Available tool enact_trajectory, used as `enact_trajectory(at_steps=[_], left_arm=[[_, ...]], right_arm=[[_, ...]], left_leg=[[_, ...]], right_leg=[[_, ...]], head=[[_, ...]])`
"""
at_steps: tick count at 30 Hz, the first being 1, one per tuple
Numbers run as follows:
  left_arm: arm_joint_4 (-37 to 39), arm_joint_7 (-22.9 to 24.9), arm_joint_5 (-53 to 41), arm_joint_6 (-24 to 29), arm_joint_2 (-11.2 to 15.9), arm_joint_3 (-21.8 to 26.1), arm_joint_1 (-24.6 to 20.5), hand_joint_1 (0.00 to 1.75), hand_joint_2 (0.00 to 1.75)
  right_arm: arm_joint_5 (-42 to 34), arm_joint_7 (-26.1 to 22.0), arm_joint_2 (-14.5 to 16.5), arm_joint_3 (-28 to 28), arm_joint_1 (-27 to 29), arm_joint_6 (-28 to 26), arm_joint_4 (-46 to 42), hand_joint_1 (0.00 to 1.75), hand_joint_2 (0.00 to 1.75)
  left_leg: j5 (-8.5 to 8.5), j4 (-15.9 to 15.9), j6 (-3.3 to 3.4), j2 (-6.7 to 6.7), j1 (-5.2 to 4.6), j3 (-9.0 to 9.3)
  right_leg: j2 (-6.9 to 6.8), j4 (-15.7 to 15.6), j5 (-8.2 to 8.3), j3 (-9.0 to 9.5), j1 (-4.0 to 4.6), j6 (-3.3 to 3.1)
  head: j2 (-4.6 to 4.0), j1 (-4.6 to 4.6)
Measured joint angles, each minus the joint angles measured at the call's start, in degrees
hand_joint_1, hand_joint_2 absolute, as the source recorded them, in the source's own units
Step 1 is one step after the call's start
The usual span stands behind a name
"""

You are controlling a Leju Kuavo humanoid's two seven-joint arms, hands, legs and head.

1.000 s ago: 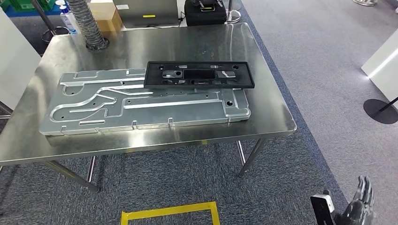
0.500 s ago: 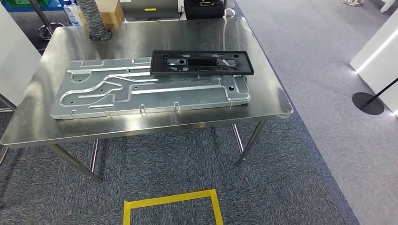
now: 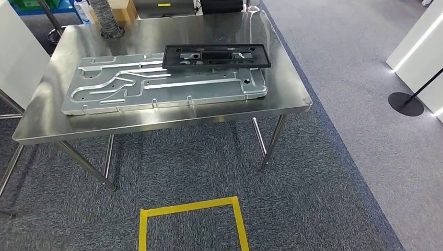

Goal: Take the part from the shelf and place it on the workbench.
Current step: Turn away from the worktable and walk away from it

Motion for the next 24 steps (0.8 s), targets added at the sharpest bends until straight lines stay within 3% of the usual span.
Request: enact_trajectory(at_steps=[1, 3, 4, 5, 7, 8, 9, 11, 12, 13, 14, 15, 16, 17, 19, 20, 22, 23, 24], left_arm=[[0.0, 0.1, -0.1, 0.0, 0.0, 0.0, -0.1, 0.0, 0.0], [0.0, 0.2, -0.3, 0.0, 0.1, 0.0, -0.2, 0.0, 0.0], [0.0, 0.3, -0.3, 0.1, 0.1, -0.1, -0.3, 0.0, 0.0], [0.0, 0.3, -0.4, 0.2, 0.1, -0.1, -0.3, 0.0, 0.0], [0.0, 0.2, -1.0, 0.4, 0.3, -0.1, -0.3, 0.0, 0.0], [0.0, 0.1, -1.4, 0.4, 0.5, -0.2, -0.4, 0.0, 0.0], [0.0, 0.0, -1.8, 0.5, 0.7, -0.3, -0.5, 0.0, 0.0], [0.0, -0.3, -2.6, 0.4, 1.2, -0.8, -0.7, 0.0, 0.0], [0.0, -0.4, -2.9, 0.3, 1.4, -1.0, -0.7, 0.0, 0.0], [0.0, -0.5, -3.2, 0.1, 1.5, -1.3, -0.8, 0.0, 0.0], [0.0, -0.7, -3.5, 0.0, 1.7, -1.5, -0.8, 0.0, 0.0], [0.0, -0.9, -3.7, -0.1, 1.8, -1.6, -0.9, 0.0, 0.0], [0.0, -1.0, -3.8, -0.1, 1.9, -1.7, -1.0, 0.0, 0.0], [0.0, -1.2, -3.9, -0.2, 2.0, -1.8, -1.0, 0.0, 0.0], [0.0, -1.7, -3.9, -0.5, 2.1, -1.9, -1.1, 0.0, 0.0], [0.0, -1.9, -3.9, -0.6, 2.1, -2.0, -1.2, 0.0, 0.0], [0.0, -2.0, -4.0, -0.6, 2.2, -2.0, -1.2, 0.0, 0.0], [0.0, -2.0, -4.0, -0.5, 2.3, -2.0, -1.3, 0.0, 0.0], [0.0, -1.9, -4.1, -0.4, 2.4, -2.1, -1.3, 0.0, 0.0]], right_arm=[[0.2, 0.0, -0.1, 0.3, -0.1, 0.2, 0.3, 0.0, 0.0], [0.7, 0.3, -0.4, 0.8, -0.1, 0.7, 0.7, 0.0, 0.0], [0.9, 0.4, -0.4, 1.0, -0.2, 0.8, 0.8, 0.0, 0.0], [0.9, 0.6, -0.5, 1.1, -0.2, 0.9, 1.0, 0.0, 0.0], [1.1, 0.8, -0.5, 1.5, -0.3, 1.1, 1.3, 0.0, 0.0], [1.2, 0.9, -0.5, 1.6, -0.4, 1.2, 1.5, 0.0, 0.0], [1.4, 0.9, -0.5, 1.8, -0.4, 1.3, 1.7, 0.0, 0.0], [1.7, 0.7, -0.5, 2.2, -0.6, 1.3, 2.0, 0.0, 0.0], [1.7, 0.5, -0.5, 2.3, -0.7, 1.2, 2.1, 0.0, 0.0], [1.6, 0.2, -0.5, 2.4, -0.7, 1.1, 2.3, 0.0, 0.0], [1.5, -0.3, -0.5, 2.4, -0.8, 0.9, 2.4, 0.0, 0.0], [1.4, -0.7, -0.5, 2.4, -0.9, 0.7, 2.5, 0.0, 0.0], [1.4, -1.0, -0.5, 2.4, -1.1, 0.6, 2.5, 0.0, 0.0], [1.4, -1.3, -0.5, 2.5, -1.2, 0.6, 2.5, 0.0, 0.0], [1.6, -1.4, -0.5, 2.7, -1.6, 0.6, 2.5, 0.0, 0.0], [1.7, -1.4, -0.5, 2.8, -1.7, 0.5, 2.6, 0.0, 0.0], [1.7, -1.7, -0.5, 2.9, -1.9, 0.6, 2.7, 0.0, 0.0], [1.6, -1.9, -0.6, 2.9, -2.0, 0.6, 2.8, 0.0, 0.0], [1.5, -2.2, -0.7, 2.9, -2.1, 0.7, 2.8, 0.0, 0.0]], left_leg=[[0.5, -4.0, -0.05, -0.05, 0.15, 3.32], [-1.12, -12.4, 0.38, -0.27, 0.01, 9.32], [-2.17, -14.8, 0.75, -0.38, -0.15, 10.85], [-2.39, -15.7, 1.27, -0.41, -0.39, 11.18], [-1.22, -15.7, 2.29, -0.16, -0.46, 10.15], [-0.39, -15.7, 2.84, 0.02, -0.46, 9.34], [0.52, -15.9, 3.24, 0.16, -0.41, 8.36], [2.21, -15.8, 3.64, 0.24, -0.52, 6.21], [3.05, -15.8, 3.62, 0.26, -0.6, 5.12], [3.89, -15.7, 3.55, 0.3, -0.66, 4.01], [4.72, -15.6, 3.44, 0.33, -0.72, 2.85], [5.56, -15.5, 3.3, 0.35, -0.75, 1.67], [6.35, -15.3, 3.14, 0.35, -0.76, 0.64], [7.03, -15.1, 2.93, 0.31, -0.85, -0.19], [8.22, -14.6, 2.38, 0.31, -0.99, -1.05], [8.84, -14.6, 2.05, 0.35, -0.99, -1.25], [9.79, -14.7, 1.36, 0.3, -0.84, -1.74], [8.77, -14.0, 1.08, 0.18, -0.76, -2.26], [6.53, -12.3, 0.85, 0.05, -0.7, -2.95]], right_leg=[[0.05, 0.7, 0.48, -1.25, -0.04, 0.26], [0.12, 1.9, 1.24, -2.73, -0.06, 0.87], [0.11, 2.2, 1.61, -2.96, -0.11, 1.2], [0.11, 2.3, 2.11, -3.03, -0.21, 1.55], [0.26, 2.4, 2.42, -3.54, -0.49, 2.24], [0.36, 3.3, 0.96, -4.2, -0.64, 2.55], [0.45, 5.4, -1.72, -5.09, -0.78, 2.81], [0.49, 12.5, -8.26, -6.94, -1.05, 3.23], [0.49, 16.2, -9.87, -7.42, -1.11, 3.4], [0.49, 18.7, -9.88, -7.31, -1.16, 3.49], [0.49, 19.6, -8.54, -6.37, -1.17, 3.49], [0.49, 18.3, -6.73, -4.4, -1.18, 3.39], [0.49, 15.0, -5.58, -1.24, -1.16, 3.19], [0.49, 10.0, -5.46, 3.08, -1.03, 2.93], [0.5, 0.8, -7.54, 9.98, -0.75, 2.32], [0.5, -1.4, -8.22, 11.48, -0.55, 1.99], [0.33, -1.9, -7.51, 10.64, -0.49, 1.24], [0.19, -1.9, -6.74, 9.87, -0.53, 0.74], [0.01, -1.9, -5.86, 8.97, -0.58, 0.32]], head=[[0.0, -0.01], [0.0, 0.0], [0.0, 0.0], [0.0, 0.02], [-0.01, 0.03], [-0.01, 0.03], [-0.01, 0.04], [0.0, 0.04], [0.0, 0.04], [0.0, 0.03], [0.0, 0.03], [0.0, 0.02], [0.0, 0.02], [0.0, 0.03], [0.0, 0.03], [0.0, 0.03], [0.0, 0.03], [0.0, 0.03], [0.0, 0.02]])
